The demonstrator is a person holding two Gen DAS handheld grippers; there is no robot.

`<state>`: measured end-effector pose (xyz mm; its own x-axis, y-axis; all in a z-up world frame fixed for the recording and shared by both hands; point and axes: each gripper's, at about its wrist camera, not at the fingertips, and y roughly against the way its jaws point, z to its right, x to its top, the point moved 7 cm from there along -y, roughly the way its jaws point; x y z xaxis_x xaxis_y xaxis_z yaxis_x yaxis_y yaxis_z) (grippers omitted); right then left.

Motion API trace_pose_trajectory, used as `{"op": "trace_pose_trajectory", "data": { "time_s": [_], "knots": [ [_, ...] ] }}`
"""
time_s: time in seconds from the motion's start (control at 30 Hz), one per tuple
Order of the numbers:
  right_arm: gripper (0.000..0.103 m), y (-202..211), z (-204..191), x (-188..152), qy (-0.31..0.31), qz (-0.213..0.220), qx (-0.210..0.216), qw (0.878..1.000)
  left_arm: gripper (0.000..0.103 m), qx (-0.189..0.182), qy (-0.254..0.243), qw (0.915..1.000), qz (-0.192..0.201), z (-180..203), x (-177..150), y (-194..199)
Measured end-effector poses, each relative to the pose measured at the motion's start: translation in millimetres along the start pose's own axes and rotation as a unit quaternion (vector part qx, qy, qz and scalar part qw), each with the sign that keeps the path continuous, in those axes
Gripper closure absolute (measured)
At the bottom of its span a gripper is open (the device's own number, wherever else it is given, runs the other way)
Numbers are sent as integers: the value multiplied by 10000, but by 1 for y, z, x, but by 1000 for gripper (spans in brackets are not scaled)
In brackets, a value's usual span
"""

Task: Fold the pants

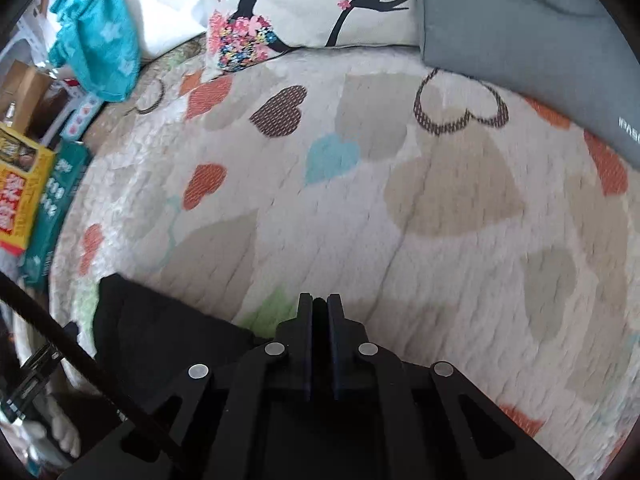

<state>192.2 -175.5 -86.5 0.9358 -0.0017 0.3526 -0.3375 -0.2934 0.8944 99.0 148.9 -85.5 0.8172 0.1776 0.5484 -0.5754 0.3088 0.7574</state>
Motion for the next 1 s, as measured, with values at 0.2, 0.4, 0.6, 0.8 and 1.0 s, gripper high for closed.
{"op": "trace_pose_trajectory", "data": {
  "time_s": [0.2, 0.4, 0.6, 0.8, 1.0],
  "knots": [
    [96, -16, 22, 13, 5, 27, -1175, 9931, 63, -159, 307, 9994, -88, -10, -1, 0],
    [77, 31, -41, 9, -23, 368, 4, 9993, 60, -61, 687, 9976, -43, -28, 5, 1],
    [48, 26, -205, -80, 1760, 111, 1315, 9755, 59, 55, 1341, 9895, 541, -66, 21, 34],
    [54, -29, -262, -126, 3122, 190, 22, 9498, 58, -40, 1469, 9874, 584, -76, 21, 41],
    [95, -18, -234, -101, 1493, 13, 1199, 9815, 58, -89, 1551, 9846, 806, -81, 26, 53]
  ]
}}
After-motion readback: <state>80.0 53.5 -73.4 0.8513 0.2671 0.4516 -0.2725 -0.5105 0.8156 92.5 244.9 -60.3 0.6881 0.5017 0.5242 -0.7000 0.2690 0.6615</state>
